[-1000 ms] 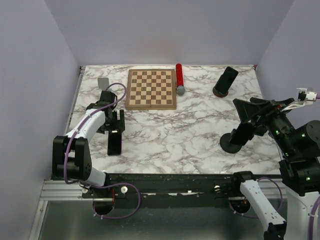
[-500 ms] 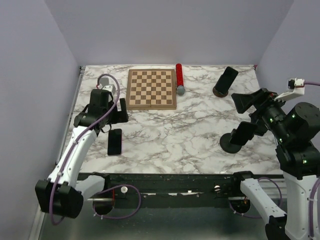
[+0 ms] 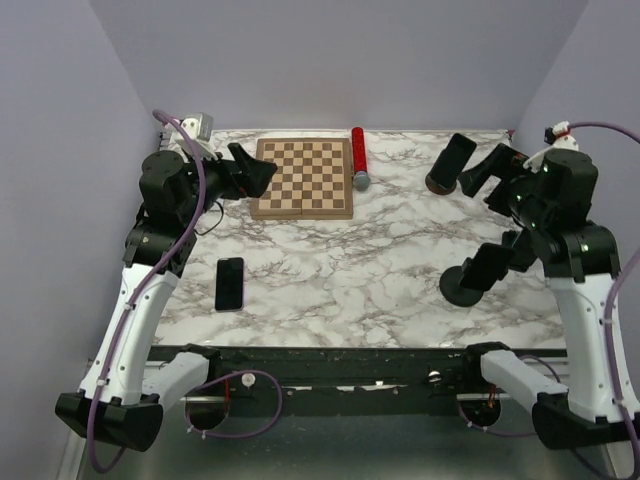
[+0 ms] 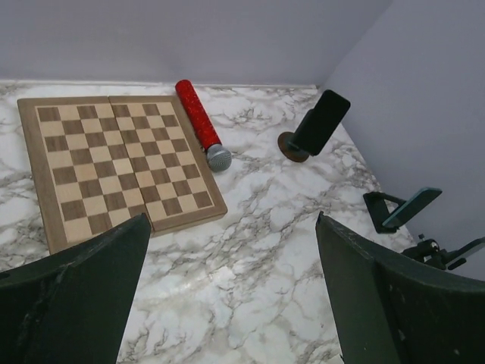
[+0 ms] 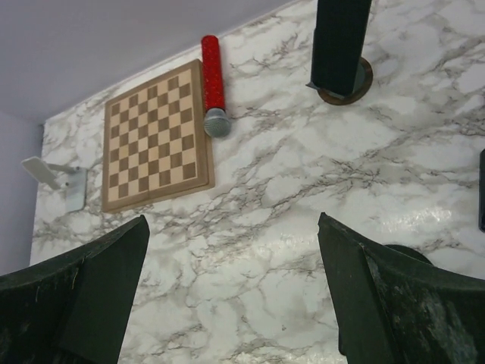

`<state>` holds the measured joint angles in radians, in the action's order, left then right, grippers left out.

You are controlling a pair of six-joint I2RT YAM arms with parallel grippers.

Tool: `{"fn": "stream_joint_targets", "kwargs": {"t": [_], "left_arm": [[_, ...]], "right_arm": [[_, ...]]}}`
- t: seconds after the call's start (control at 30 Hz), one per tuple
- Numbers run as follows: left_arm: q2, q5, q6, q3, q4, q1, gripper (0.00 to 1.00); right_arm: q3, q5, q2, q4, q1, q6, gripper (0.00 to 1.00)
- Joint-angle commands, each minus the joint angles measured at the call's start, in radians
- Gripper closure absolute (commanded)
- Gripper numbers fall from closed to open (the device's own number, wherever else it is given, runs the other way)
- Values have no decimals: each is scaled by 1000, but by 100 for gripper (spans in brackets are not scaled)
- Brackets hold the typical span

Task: Remove the phone from the phone stand

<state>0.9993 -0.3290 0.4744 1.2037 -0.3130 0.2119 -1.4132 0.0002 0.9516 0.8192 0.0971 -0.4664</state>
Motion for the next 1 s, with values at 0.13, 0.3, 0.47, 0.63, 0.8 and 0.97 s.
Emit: {"fn": "stream_joint_targets", "kwargs": {"t": [0.13, 0.3, 0.47, 0.63, 0.8, 0.97], "left_arm": [[-12, -20, -3, -103, 113, 6, 2], [-43, -9, -6, -109, 100, 6, 2], [-36, -25, 17, -129, 117, 6, 2], [14, -66, 50, -124, 122, -16, 3], [30, -92, 71, -132, 140, -35, 4], [28, -99, 78, -137, 146, -43, 4]], "right_arm": [[-239, 224, 412, 123, -4, -102, 0], [-309, 399, 593, 44, -1, -211, 0], [-446, 510, 800, 24, 12, -280, 0], [-673, 561, 1048, 62, 11, -269, 0], [-858, 633, 1219, 122, 12, -223, 0], [-781, 652, 1239, 76, 1, -204, 0]]}}
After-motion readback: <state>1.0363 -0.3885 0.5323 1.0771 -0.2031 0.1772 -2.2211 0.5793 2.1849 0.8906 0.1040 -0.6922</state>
